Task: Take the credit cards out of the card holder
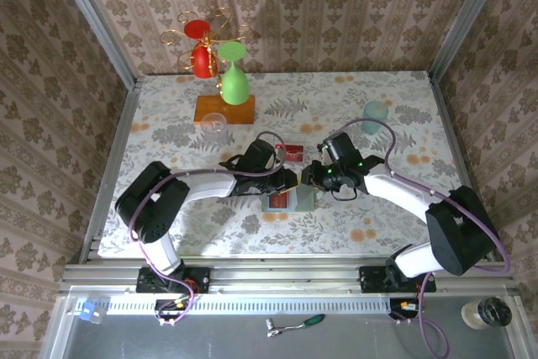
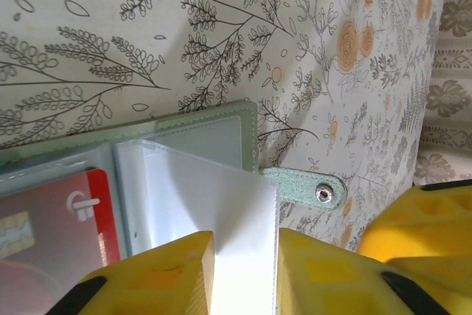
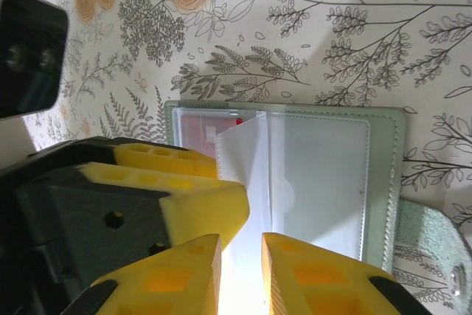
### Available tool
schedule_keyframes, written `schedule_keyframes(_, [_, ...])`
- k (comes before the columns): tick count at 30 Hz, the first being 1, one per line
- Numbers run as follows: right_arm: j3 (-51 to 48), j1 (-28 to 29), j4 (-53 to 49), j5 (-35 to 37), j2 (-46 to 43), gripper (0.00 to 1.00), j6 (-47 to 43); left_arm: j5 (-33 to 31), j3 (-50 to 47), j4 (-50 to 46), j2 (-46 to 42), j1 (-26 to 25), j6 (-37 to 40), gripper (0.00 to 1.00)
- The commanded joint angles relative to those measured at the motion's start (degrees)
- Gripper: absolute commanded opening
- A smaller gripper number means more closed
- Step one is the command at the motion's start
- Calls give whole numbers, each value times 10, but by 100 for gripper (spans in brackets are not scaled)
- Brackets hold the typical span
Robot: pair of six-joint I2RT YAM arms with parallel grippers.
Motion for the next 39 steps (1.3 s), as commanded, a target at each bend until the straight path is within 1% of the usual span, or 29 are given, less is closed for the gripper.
schedule_keyframes(1, [-12,-7,-23,16,-32,22,2,12,23,-4,16,-8,1,30])
schedule_keyframes(15, [-14,-13,-26,12,-36,25,3,24,46,5,41,-6,2,42])
schedule_keyframes(20, [-11,-13,-30,10,-35,26,2,28,53,4,45,0,5,43])
schedule_keyframes(24, [-11,-13,-24,5,-27,26,4,23,46,0,34,11,8,42])
schedule_keyframes(28, [-12,-12,-13,-5,-20,26,9,16,19,1,10,25,11,39])
schedule_keyframes(39, [12,9,20,-33,56,25,24,-5,-76,-4,-64,70,21,29])
